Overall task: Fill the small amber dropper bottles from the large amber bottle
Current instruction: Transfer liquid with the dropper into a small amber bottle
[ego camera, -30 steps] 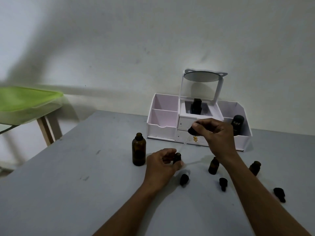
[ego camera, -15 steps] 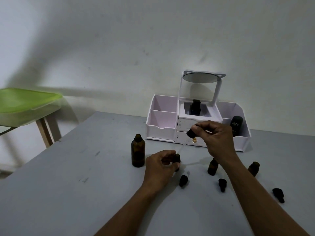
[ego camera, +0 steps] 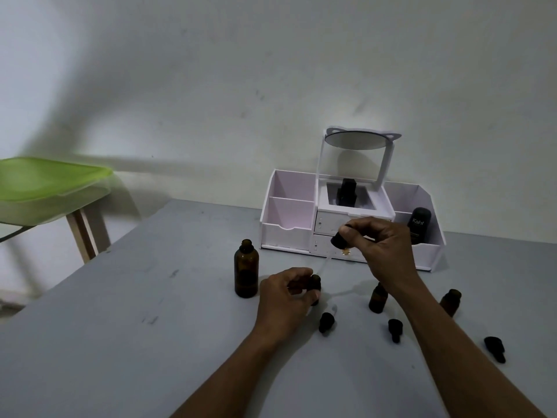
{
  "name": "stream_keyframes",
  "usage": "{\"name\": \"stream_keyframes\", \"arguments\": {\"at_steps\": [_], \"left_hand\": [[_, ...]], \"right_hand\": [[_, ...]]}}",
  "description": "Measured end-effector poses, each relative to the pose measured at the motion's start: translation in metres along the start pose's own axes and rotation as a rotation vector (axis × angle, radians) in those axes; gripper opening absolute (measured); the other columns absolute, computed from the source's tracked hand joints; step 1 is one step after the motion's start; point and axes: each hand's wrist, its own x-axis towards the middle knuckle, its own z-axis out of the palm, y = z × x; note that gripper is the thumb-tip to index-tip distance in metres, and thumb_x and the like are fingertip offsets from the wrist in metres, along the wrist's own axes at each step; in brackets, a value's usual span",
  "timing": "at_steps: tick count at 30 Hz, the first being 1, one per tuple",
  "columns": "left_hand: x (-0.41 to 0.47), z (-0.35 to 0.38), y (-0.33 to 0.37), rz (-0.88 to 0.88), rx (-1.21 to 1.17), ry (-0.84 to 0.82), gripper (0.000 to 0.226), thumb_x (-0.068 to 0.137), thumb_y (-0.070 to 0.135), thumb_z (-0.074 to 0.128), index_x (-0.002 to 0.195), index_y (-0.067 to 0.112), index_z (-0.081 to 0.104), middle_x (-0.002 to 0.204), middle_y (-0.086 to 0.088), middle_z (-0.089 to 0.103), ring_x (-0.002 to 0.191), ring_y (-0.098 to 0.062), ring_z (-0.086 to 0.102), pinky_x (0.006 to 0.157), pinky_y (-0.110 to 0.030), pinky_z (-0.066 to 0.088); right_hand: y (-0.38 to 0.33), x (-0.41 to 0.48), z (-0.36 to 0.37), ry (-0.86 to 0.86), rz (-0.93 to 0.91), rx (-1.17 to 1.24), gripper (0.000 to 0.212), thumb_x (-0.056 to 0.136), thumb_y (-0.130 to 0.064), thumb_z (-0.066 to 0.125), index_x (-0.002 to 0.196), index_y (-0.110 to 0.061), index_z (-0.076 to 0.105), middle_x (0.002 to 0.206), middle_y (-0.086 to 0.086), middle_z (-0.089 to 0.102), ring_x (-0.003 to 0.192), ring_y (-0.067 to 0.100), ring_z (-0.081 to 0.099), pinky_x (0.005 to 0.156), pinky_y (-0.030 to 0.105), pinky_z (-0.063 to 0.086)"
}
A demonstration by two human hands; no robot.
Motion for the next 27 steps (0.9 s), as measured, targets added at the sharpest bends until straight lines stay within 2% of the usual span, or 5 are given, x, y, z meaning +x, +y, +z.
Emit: {"name": "stream_keyframes", "arguments": {"at_steps": [8,13,18,22,27], "left_hand": [[-0.004,-0.003,0.002,0.016,-0.004,0.035,0.050,0.077,0.021,0.079,0.125,0.022,0.062,0.119,0.008,0.065,0.096,0.000,0.061,0.074,0.001,0.043],[-0.025,-0.028,0.009,0.172,-0.003,0.154,0.040,0.078,0.023,0.078,0.117,0.022,0.066,0.107,0.008,0.068,0.093,-0.003,0.064,0.080,-0.009,0.051],[-0.030,-0.078,0.003,0.327,0.060,0.441,0.033,0.078,0.014,0.077,0.108,0.023,0.067,0.096,0.016,0.067,0.091,0.002,0.065,0.077,-0.007,0.050],[-0.019,-0.105,-0.014,0.204,0.019,0.554,0.041,0.077,0.025,0.078,0.115,0.024,0.064,0.105,0.017,0.064,0.096,0.003,0.063,0.080,-0.006,0.049],[-0.008,-0.106,-0.026,0.051,-0.053,0.436,0.064,0.065,0.042,0.084,0.122,0.023,0.063,0.109,0.011,0.065,0.096,0.005,0.062,0.076,-0.006,0.049]], "right_hand": [[-0.011,0.002,-0.002,0.023,0.008,0.029,0.008,0.083,-0.016,0.076,0.090,-0.020,0.075,0.084,-0.003,0.076,0.076,0.009,0.074,0.076,0.023,0.061],[-0.032,0.011,-0.004,0.102,0.003,0.168,0.010,0.084,-0.023,0.075,0.093,-0.028,0.076,0.090,0.005,0.078,0.089,0.026,0.075,0.084,0.045,0.060],[-0.064,0.021,0.017,0.038,-0.070,0.265,0.017,0.085,-0.011,0.073,0.087,-0.028,0.073,0.079,-0.016,0.078,0.078,0.007,0.076,0.076,0.021,0.059],[-0.078,0.024,0.042,-0.028,-0.116,0.297,0.015,0.087,-0.006,0.073,0.087,-0.020,0.075,0.084,0.001,0.079,0.079,0.020,0.077,0.079,0.031,0.061],[-0.079,0.031,0.064,-0.061,-0.096,0.345,0.012,0.086,-0.003,0.073,0.087,-0.014,0.076,0.080,0.007,0.078,0.078,0.026,0.077,0.079,0.038,0.062]]}}
